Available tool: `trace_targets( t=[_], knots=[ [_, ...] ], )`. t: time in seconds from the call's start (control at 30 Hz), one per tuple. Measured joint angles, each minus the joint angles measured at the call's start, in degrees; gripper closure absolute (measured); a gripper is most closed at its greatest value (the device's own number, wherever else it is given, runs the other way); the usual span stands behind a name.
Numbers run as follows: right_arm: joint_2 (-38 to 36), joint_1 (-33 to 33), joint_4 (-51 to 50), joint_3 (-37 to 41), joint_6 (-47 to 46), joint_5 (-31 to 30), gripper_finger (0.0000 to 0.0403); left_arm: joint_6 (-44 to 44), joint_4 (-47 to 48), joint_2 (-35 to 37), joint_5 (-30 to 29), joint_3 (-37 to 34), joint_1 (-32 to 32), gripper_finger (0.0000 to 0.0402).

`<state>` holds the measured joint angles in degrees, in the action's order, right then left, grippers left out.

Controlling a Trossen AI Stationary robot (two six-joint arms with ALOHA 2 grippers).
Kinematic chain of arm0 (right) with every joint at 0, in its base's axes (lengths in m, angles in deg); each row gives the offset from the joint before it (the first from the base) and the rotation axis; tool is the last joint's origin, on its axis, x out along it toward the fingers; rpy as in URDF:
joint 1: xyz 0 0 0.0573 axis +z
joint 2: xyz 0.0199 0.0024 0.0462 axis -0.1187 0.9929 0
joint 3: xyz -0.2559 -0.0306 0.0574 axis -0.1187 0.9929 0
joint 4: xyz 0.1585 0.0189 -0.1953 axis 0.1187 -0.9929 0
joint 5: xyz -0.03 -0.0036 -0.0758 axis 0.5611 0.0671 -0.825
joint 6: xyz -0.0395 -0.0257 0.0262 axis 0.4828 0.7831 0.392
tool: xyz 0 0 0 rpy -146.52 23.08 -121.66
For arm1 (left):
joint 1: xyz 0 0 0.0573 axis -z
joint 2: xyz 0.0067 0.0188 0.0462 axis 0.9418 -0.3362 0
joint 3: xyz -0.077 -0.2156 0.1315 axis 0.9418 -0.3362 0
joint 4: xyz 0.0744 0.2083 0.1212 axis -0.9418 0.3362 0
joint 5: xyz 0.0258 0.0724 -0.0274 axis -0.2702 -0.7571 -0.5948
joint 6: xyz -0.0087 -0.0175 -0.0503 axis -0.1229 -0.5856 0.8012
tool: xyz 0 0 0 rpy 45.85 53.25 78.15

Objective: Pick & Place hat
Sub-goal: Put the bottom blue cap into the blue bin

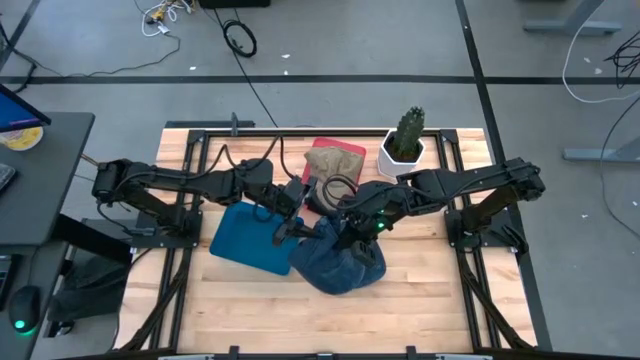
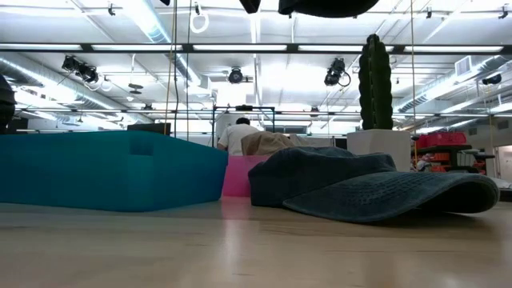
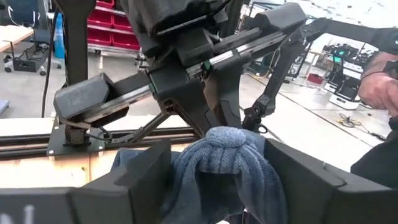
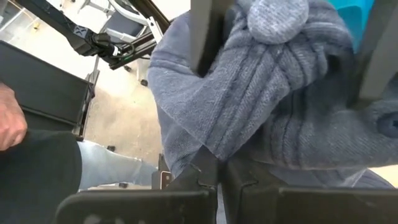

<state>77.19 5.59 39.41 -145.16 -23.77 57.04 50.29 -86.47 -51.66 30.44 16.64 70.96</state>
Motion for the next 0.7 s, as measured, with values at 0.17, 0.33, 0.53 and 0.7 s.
trace_targets(
  t=[0.17,0.33,0.53,0.7],
  knots=[
    [0.0,0.0,0.2,0.0,0.2,-0.6,0.0403,-0.8,0.0,0.0,0.0,0.0,0.0,0.0202],
    [0.0,0.0,0.2,0.0,0.2,-0.9,0.0403,-2.4,0.1,0.0,0.0,0.0,0.0,0.0274],
    [0.0,0.0,0.2,0.0,0.2,-1.0,0.0403,-3.7,0.4,0.0,0.1,0.0,0.0,0.0367],
    [0.0,0.0,0.2,0.0,-1.8,-1.0,0.0401,-6.3,0.3,0.0,0.1,0.0,0.0,0.0384]
  ],
)
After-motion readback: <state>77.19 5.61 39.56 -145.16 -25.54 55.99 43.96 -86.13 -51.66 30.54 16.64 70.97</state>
